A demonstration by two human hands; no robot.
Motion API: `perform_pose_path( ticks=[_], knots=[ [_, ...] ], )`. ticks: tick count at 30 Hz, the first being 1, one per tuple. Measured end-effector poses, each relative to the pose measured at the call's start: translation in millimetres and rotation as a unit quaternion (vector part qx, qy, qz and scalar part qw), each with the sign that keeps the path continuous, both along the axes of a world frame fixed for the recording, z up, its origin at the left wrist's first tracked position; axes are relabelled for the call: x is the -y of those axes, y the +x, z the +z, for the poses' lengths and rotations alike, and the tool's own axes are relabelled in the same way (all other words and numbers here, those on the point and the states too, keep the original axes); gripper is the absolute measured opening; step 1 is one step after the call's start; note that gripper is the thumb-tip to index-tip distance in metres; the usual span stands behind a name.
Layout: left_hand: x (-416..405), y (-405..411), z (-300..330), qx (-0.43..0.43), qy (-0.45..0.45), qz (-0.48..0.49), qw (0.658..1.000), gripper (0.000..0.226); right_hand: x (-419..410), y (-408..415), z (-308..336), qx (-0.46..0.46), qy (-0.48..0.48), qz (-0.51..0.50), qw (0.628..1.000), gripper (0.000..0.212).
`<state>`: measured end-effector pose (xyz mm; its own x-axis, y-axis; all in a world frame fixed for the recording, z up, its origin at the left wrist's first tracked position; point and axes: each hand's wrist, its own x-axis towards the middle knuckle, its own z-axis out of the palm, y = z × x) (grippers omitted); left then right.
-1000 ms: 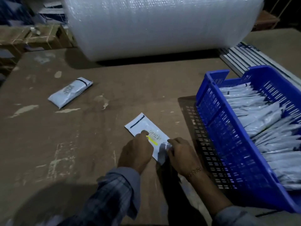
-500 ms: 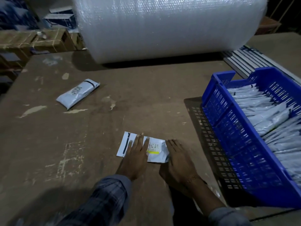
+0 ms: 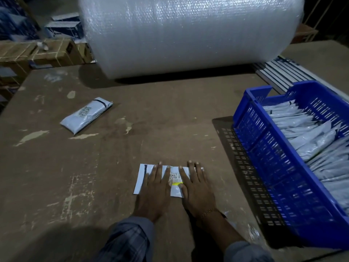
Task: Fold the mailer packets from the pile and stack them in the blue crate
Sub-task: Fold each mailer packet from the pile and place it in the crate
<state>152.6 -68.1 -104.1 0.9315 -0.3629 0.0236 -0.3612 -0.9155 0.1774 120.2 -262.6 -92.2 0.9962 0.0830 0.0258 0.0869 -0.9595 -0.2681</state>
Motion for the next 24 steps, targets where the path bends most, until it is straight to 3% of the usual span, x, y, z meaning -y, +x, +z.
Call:
perform_pose_path(
  ticks=[10,17,24],
  knots=[
    [-11,13,-5,0.050,0.029,-0.060,0.996,0.059,-1,12,-7,-0.002,-0.028,0.005,1.000,0.067],
    [-8,23,-4,0.044,0.026,-0.009,0.999,0.060,-18,-15,-15,0.046,-0.014,-0.006,0.999,0.060],
    [-30,8,-16,0.053,0.042,-0.119,0.991,0.062,-15,8,-14,0.018,-0.012,-0.001,1.000,0.062]
  ],
)
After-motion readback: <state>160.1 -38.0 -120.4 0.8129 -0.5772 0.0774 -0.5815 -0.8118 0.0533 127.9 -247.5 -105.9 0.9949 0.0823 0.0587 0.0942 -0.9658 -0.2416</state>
